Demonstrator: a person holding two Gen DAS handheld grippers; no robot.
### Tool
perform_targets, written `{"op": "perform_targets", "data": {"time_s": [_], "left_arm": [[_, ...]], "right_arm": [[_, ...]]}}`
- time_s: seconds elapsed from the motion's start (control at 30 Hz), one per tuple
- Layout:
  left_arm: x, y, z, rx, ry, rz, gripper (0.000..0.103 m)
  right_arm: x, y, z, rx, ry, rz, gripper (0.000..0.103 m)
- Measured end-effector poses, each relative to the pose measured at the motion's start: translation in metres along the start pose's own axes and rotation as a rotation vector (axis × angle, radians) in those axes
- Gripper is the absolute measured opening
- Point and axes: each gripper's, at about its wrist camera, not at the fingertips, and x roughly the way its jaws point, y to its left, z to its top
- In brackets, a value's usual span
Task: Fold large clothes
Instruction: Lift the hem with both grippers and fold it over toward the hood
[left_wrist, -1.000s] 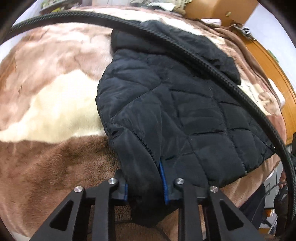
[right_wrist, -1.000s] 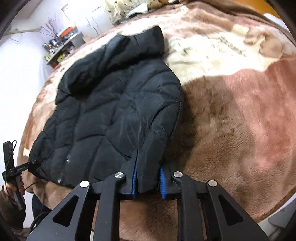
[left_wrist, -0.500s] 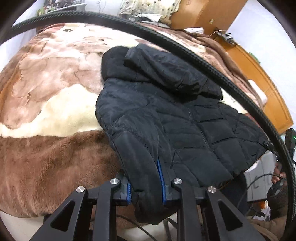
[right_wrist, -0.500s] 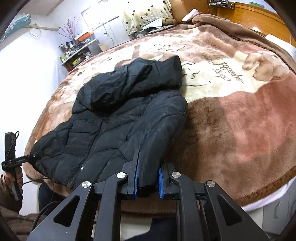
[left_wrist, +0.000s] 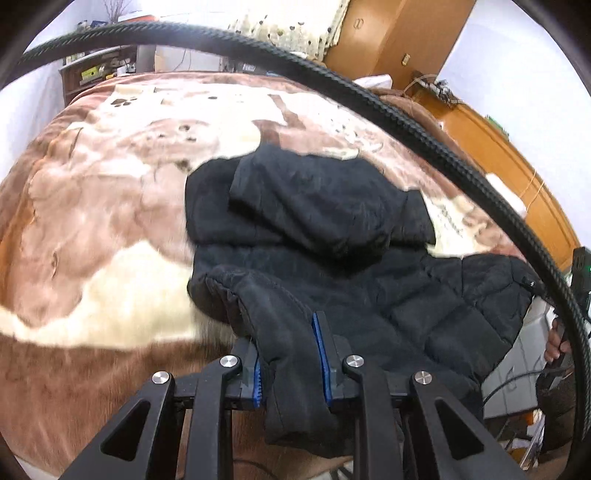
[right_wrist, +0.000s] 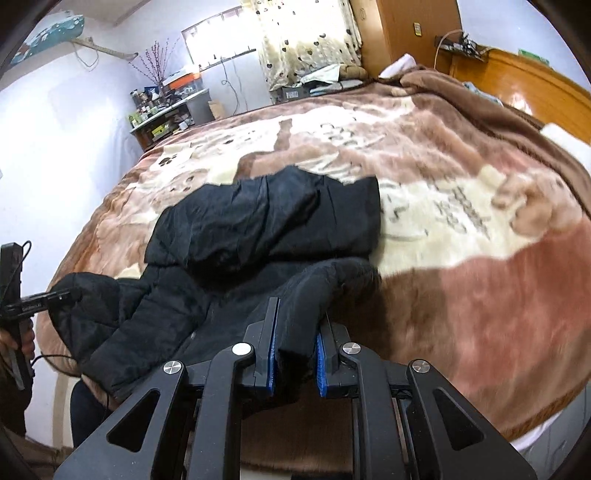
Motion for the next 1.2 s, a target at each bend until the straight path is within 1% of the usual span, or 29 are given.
{"op": "perform_targets", "data": {"time_s": [0.13,0.27,0.47,0.57,0.67,0.83,1.0,1.2], "left_arm": [[0.006,0.004,0.032,-0.005,-0.036,0.021,0.023],[0.015,0.016,0.06,-0.04,-0.051,0.035,0.023],[0.035,0.025,0.094,-0.05,-0.065,0.083,0.023],[0.042,0.027,0.107,-0.049,-0.071,0.093,0.023],[0.049,0.031,0.113,-0.057,-0.07,0.097,0.023],[0.065,0.04,0.126,-0.077,-0.067,0.116,0.023],[0.087,0.05,0.146,-0.099,-0.061,0.15,0.023],[0.13,0.065,0.174,-0.133,-0.014,0.18,0.023]], "right_arm": [[0.01,-0.003,0.024,0.003,-0.011,-0.012,0.016],[0.023,-0.009,0.049,0.013,-0.013,-0.022,0.016],[0.046,-0.02,0.083,0.041,-0.01,-0.031,0.016],[0.054,-0.025,0.093,0.065,-0.014,-0.027,0.016],[0.063,-0.028,0.098,0.076,-0.011,-0.029,0.016],[0.08,-0.028,0.115,0.069,0.001,-0.05,0.016],[0.11,-0.036,0.136,0.101,0.018,-0.059,0.016],[0.157,-0.05,0.158,0.14,0.076,-0.064,0.017]]}}
